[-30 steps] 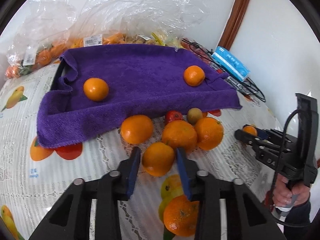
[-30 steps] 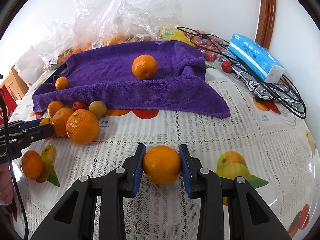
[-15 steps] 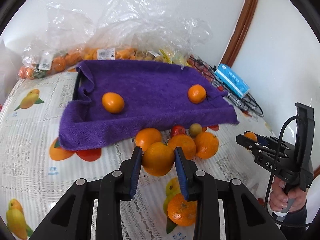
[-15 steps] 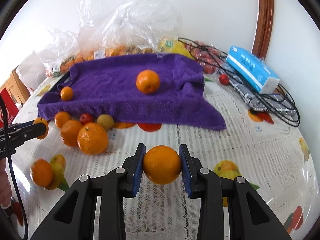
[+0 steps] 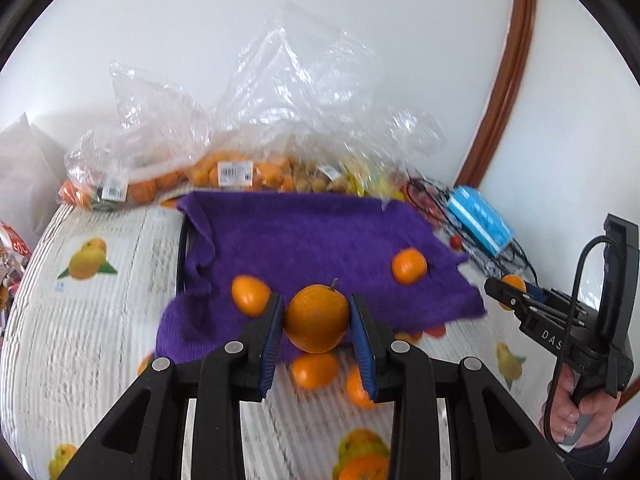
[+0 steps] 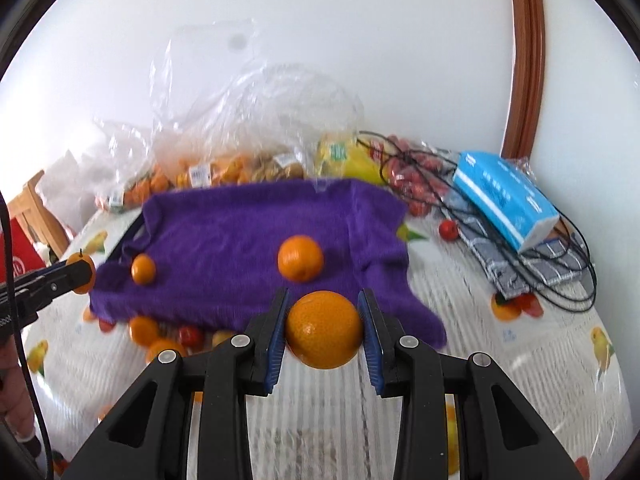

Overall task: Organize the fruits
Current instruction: 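Lift both held oranges and carry them over the purple towel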

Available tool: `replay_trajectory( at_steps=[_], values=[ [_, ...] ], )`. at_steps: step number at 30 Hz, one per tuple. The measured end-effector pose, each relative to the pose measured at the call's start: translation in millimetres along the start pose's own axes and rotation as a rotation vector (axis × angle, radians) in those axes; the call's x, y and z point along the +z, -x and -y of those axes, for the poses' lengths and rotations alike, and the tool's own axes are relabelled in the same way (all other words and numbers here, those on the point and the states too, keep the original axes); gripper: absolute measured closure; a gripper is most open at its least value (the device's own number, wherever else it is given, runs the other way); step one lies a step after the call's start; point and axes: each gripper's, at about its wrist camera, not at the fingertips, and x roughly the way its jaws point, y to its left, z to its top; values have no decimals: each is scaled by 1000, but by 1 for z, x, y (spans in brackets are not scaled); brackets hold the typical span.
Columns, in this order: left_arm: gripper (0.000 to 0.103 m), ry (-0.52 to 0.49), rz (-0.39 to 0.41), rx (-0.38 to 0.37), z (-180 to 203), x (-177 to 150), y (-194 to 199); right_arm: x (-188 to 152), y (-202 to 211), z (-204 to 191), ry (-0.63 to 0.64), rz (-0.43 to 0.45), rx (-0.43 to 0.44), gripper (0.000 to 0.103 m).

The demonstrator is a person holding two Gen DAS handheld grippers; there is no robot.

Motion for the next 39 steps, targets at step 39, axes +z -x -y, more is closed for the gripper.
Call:
replay_trajectory(
  at_steps=[39],
  values=[
    [72,134,4,131,-45,17,-64,35,-79,-4,9,-3,38,69]
  ],
)
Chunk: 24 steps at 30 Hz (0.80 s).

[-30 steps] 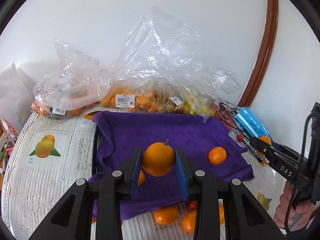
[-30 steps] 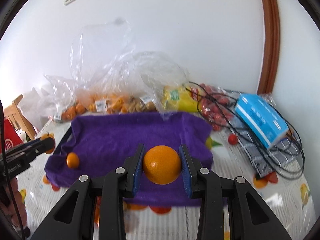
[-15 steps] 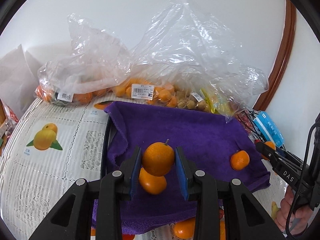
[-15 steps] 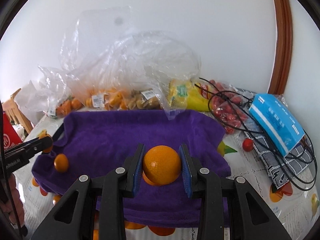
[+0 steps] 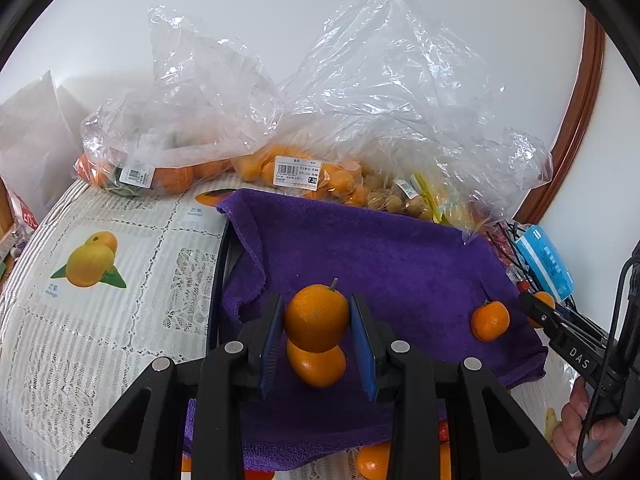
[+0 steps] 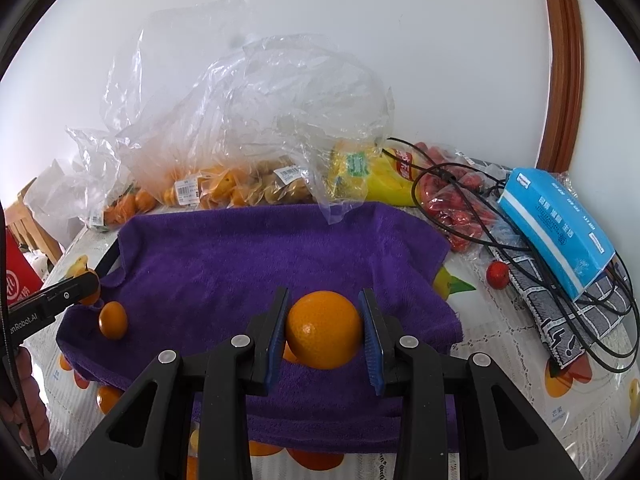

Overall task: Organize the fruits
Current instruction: 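Lift both held oranges and carry them over the purple towel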

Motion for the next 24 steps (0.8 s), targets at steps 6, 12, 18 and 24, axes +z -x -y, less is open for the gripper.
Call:
replay_trajectory(
  at_steps=[6,12,18,24],
  values=[
    [72,-13,1,-4,3,-2,1,-2,-2,-4,9,-6,3,69],
    [72,-21,-4,-12,5,-3,0,-3,-3,-6,17,-16,11,69],
    [72,-23,-7,-17,6,-3,-1,-4,-5,-10,29,-29,19,69],
    [72,-28,-13,-22,6,-4,-2,-6,-8,-13,42,-52,30,69]
  ],
)
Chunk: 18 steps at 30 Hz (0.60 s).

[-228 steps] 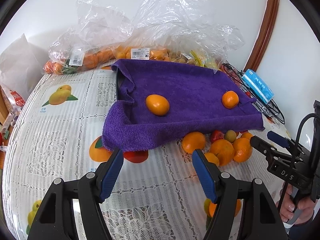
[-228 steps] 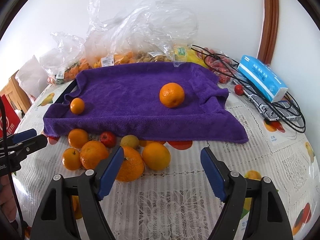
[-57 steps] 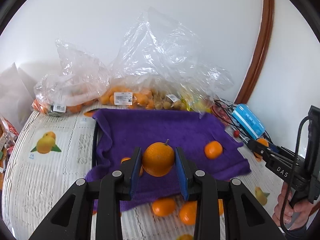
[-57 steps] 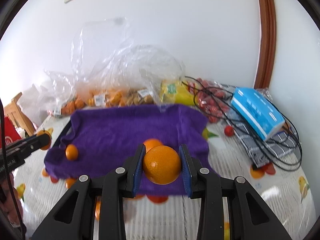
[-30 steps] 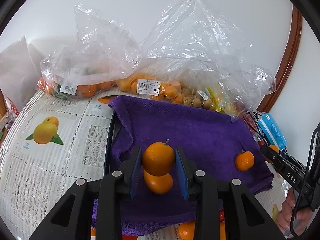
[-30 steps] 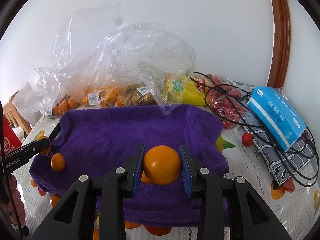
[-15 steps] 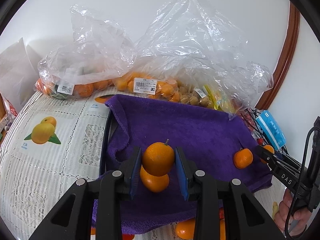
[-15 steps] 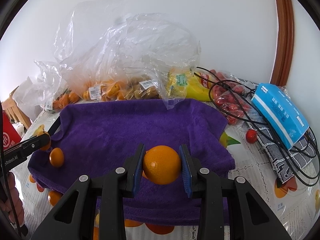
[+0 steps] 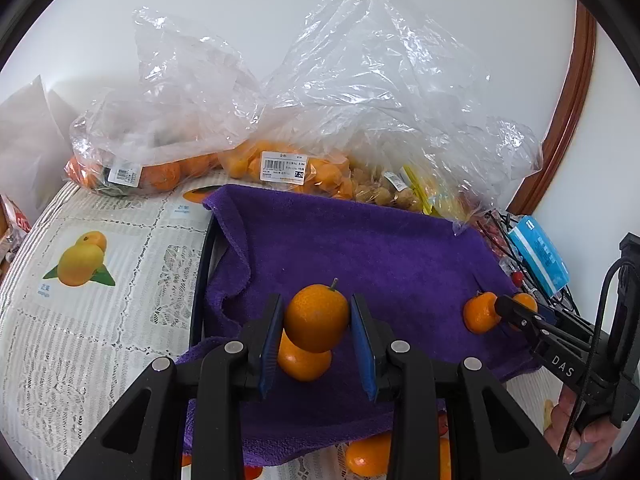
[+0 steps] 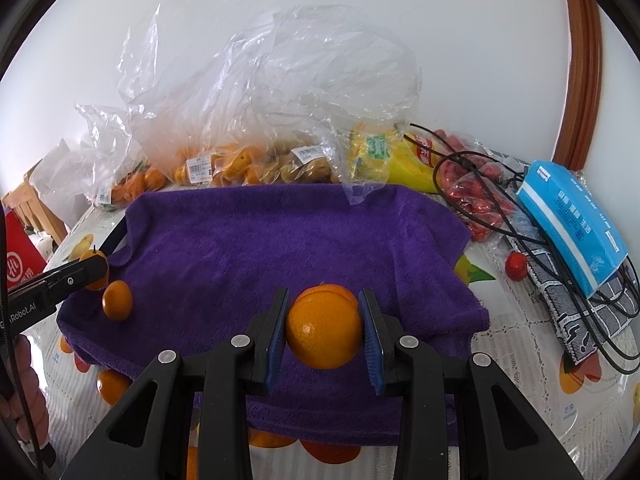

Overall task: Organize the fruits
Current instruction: 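Lift both held oranges and carry them over the purple towel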

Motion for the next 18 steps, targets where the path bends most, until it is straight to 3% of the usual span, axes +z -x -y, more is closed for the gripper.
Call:
replay_trajectory(
  at_steps=[18],
  values=[
    [72,-8,-14,-4,3,-2,-2,-4,-7,-8,43,-35,-10,68]
  ],
)
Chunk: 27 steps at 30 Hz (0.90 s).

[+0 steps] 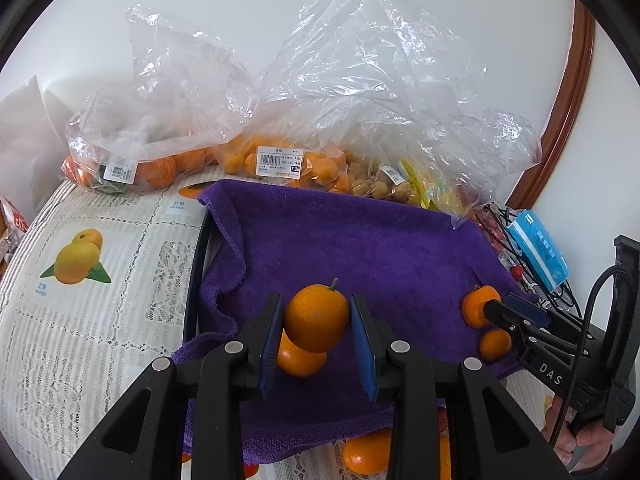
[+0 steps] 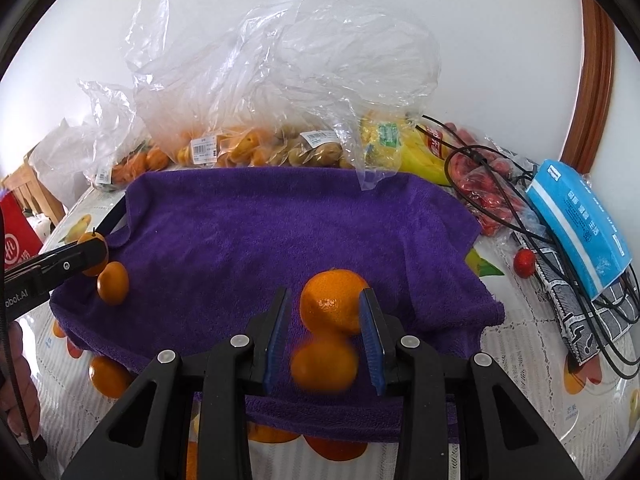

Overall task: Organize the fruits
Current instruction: 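Lift both held oranges and carry them over the purple towel, then lower and open the right tool over the towel while the left tool releases its orange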

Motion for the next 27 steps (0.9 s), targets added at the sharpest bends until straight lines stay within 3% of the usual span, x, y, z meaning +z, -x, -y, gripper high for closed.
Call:
replay_trajectory(
  at_steps=[18,27],
  values=[
    [71,-40,-59,-64,11,-5,-9,0,6,3,-13,20,-2,62],
    [71,-54,-63,-57,13,-8,-10,1,7,4,-19,23,-6,62]
  ],
)
